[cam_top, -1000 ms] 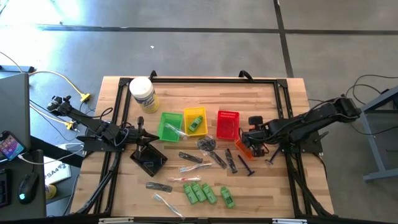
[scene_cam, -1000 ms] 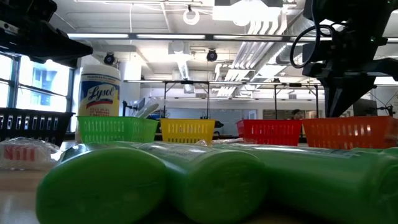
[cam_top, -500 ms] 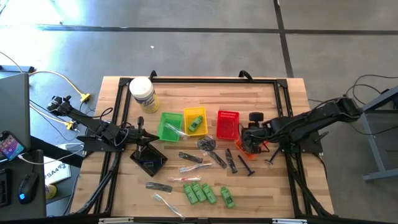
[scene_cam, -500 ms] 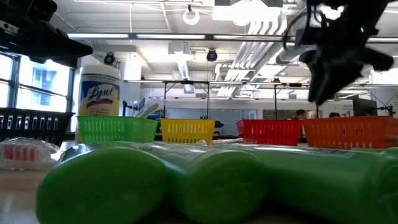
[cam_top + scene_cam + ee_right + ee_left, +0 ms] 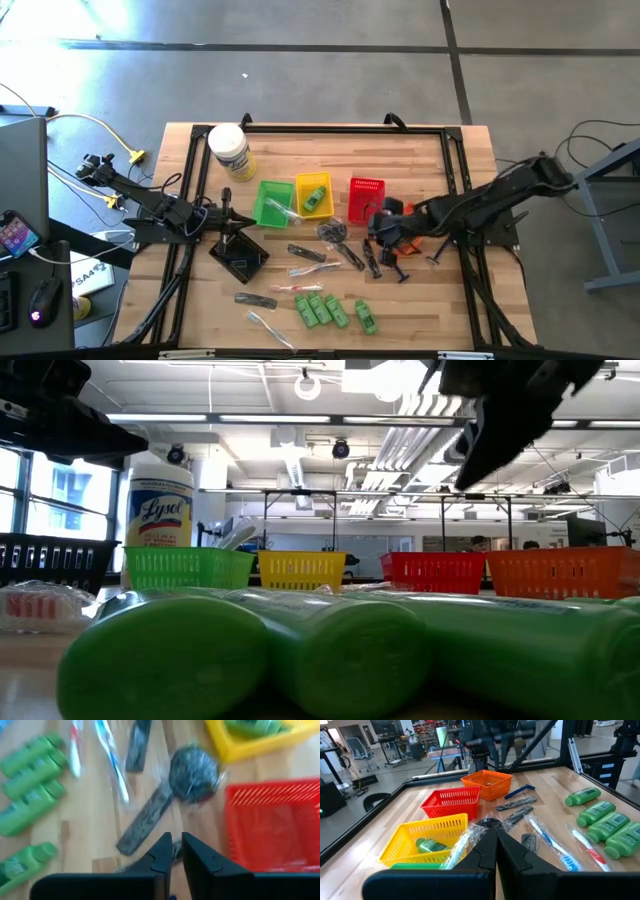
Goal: Pick & Place Travel size toiletries
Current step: Put the black comb into the red basket
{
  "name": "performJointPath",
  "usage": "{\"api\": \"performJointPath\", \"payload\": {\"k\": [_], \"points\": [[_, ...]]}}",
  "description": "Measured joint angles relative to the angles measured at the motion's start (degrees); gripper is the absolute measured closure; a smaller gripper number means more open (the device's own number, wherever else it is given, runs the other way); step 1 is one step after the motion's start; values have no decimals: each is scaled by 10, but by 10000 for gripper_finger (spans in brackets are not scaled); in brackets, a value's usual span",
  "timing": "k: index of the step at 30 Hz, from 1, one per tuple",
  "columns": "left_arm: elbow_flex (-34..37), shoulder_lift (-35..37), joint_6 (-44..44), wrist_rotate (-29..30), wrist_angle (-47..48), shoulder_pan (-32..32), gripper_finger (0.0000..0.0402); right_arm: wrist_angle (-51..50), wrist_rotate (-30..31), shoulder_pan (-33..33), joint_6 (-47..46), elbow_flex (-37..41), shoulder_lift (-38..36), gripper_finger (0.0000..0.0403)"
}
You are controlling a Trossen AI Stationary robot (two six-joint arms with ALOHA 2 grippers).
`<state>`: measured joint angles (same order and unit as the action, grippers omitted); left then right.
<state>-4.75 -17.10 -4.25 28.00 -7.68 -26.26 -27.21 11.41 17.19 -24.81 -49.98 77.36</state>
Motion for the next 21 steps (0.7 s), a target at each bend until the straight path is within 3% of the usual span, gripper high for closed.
{"api": "performJointPath", "payload": {"k": [6, 14, 21], "points": [[0, 0, 0, 0, 2, 0, 402, 84, -49, 9, -4, 0, 97, 372], [0, 0, -3, 1, 2, 0, 402, 166, -132, -10, -5, 0, 177, 280], [0, 0, -1, 2, 2, 0, 402, 190, -125, -12, -8, -3, 217, 230]]}}
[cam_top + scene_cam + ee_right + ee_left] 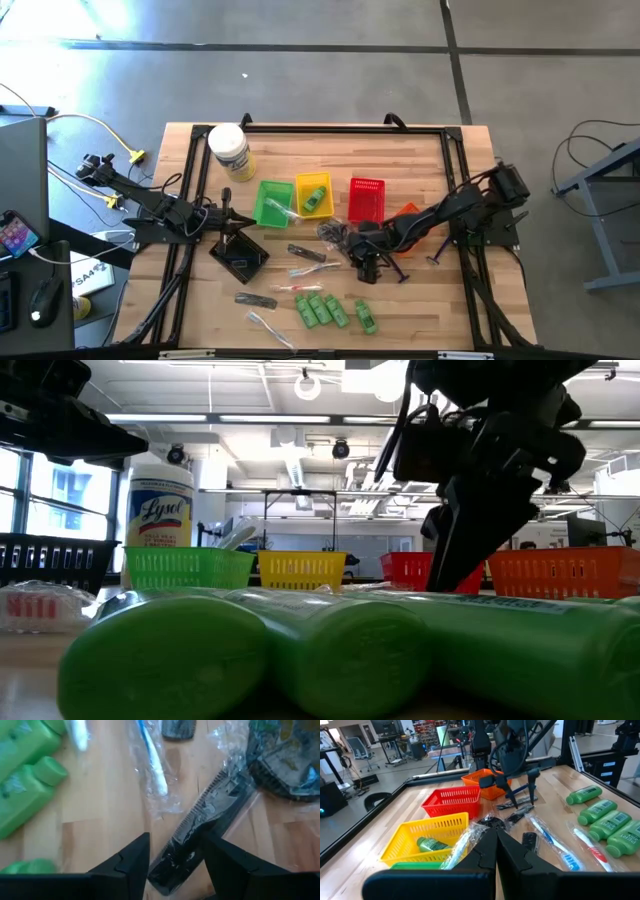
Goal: Pick & Place Travel size toiletries
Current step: Put the black comb into the red basket
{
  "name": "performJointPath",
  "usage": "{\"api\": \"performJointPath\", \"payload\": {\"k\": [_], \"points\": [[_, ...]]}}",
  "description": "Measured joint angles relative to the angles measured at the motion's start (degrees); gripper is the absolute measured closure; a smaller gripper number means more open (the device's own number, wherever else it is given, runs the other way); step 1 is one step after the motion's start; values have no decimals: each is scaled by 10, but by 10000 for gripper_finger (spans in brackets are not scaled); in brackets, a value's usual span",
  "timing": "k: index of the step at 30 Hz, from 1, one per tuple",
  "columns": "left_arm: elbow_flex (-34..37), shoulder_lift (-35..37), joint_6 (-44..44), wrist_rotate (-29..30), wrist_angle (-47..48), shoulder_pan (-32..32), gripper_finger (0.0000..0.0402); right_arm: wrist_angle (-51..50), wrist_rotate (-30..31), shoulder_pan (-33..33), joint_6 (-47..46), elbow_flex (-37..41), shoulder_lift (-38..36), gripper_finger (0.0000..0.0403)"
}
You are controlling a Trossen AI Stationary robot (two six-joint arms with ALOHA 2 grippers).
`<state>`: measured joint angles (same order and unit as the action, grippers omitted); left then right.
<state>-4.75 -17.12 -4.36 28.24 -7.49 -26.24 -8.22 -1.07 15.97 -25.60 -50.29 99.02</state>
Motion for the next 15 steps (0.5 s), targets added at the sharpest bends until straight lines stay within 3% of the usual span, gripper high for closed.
{"api": "performJointPath", "payload": {"k": [9, 15], "points": [[0, 0, 1, 0, 0, 0, 402, -50, 35, 2, 0, -55, 56, 237], [0, 0, 1, 0, 0, 0, 402, -76, 53, 11, 4, -77, 56, 238]]}}
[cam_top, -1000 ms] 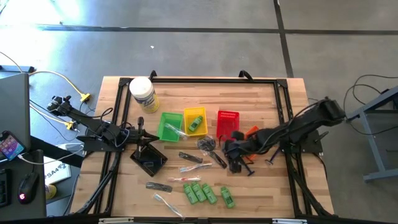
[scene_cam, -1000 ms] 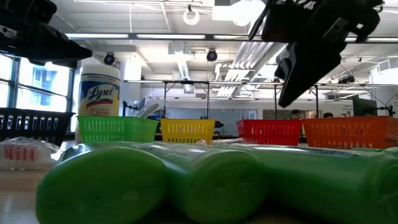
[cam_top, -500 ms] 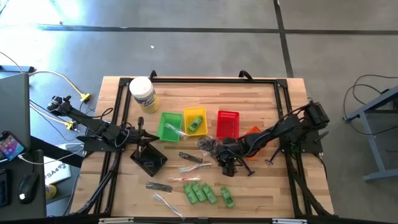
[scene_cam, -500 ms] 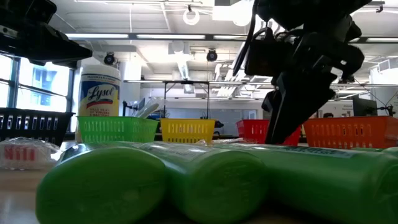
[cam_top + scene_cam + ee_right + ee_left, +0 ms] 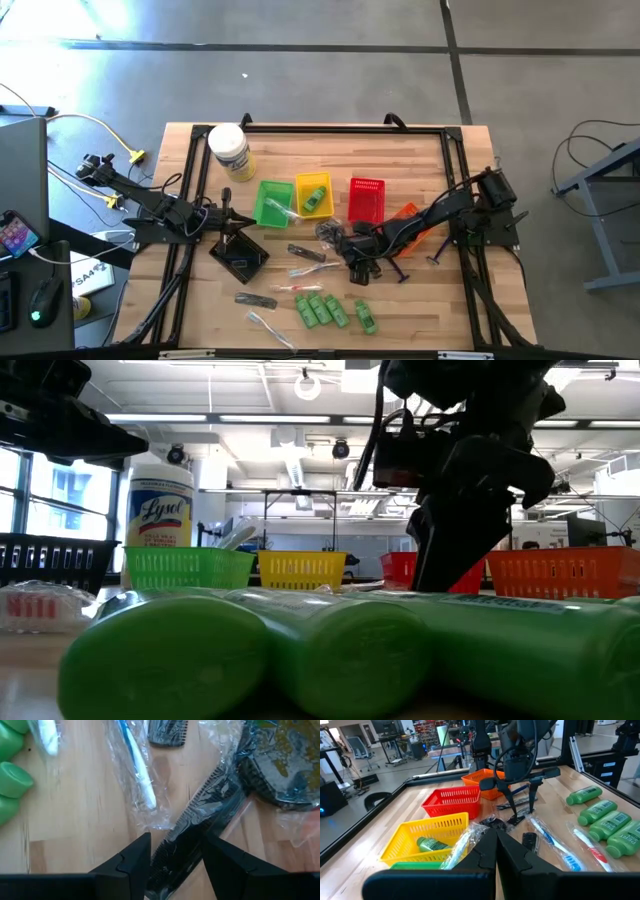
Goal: Pick & Place Travel size toiletries
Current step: Put the black comb into the red basket
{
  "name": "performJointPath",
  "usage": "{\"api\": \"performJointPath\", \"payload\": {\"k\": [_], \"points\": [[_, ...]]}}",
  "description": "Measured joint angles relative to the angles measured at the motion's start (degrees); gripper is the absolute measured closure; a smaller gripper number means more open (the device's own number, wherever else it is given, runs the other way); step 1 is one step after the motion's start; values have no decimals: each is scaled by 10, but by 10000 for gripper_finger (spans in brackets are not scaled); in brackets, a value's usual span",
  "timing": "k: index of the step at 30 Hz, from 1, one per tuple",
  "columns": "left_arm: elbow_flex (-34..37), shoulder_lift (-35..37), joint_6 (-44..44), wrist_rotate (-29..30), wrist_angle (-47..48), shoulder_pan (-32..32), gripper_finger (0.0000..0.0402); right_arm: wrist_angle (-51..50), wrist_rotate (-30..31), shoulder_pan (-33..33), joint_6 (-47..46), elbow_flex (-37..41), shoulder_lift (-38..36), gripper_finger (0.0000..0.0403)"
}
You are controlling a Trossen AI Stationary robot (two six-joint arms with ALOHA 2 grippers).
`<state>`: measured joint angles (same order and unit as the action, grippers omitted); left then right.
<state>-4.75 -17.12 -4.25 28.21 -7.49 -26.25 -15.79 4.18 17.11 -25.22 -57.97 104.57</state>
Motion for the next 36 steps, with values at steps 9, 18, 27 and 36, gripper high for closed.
{"api": "performJointPath", "payload": {"k": [9, 18, 27, 36], "points": [[0, 0, 0, -3, 1, 0, 402, -70, 90, 33, 0, -62, 1, 239], [0, 0, 0, -3, 1, 0, 402, -111, 79, 12, -20, -61, 10, 198], [0, 0, 2, -3, 2, 0, 402, -106, 34, -3, -9, -63, 51, 154], [0, 0, 1, -4, 5, 0, 402, -105, 25, -8, -2, -63, 63, 188]]}}
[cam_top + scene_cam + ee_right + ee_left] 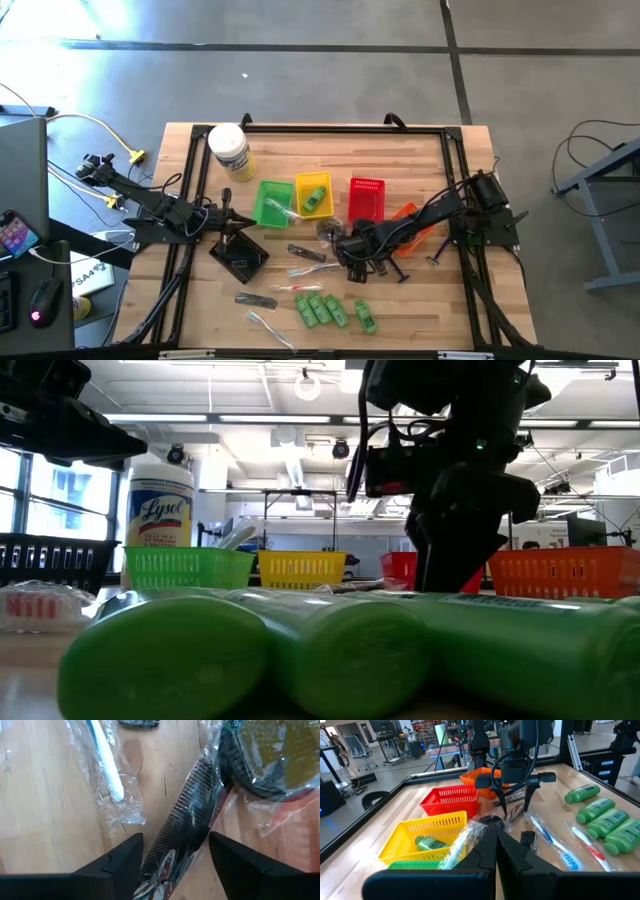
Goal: Pick & Place Travel size toiletries
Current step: Put the black comb into the red basket
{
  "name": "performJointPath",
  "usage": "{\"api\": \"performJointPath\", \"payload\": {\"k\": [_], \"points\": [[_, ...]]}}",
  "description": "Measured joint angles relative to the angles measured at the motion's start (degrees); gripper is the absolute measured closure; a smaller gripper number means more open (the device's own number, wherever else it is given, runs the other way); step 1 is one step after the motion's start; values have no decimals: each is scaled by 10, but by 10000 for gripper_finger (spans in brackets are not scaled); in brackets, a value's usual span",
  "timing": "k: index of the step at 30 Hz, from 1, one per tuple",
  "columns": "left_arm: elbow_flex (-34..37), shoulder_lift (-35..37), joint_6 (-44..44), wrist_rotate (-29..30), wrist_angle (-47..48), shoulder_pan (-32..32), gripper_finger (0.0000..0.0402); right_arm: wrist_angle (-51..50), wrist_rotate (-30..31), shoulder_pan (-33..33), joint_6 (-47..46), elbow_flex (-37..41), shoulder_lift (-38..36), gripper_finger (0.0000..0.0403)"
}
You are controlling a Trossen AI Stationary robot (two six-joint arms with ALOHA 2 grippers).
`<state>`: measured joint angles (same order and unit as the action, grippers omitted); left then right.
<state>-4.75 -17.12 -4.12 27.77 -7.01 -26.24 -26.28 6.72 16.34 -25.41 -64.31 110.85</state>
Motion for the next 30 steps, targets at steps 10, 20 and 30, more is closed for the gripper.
{"api": "performJointPath", "payload": {"k": [10, 20, 30], "points": [[0, 0, 1, -1, 0, 0, 402, -1, -12, -3, 5, 1, 1, 358], [0, 0, 1, -1, -1, 0, 402, -12, -3, 10, 11, 6, -40, 380], [0, 0, 2, -1, -1, 0, 402, 26, 18, 28, 76, 4, -151, 388]]}}
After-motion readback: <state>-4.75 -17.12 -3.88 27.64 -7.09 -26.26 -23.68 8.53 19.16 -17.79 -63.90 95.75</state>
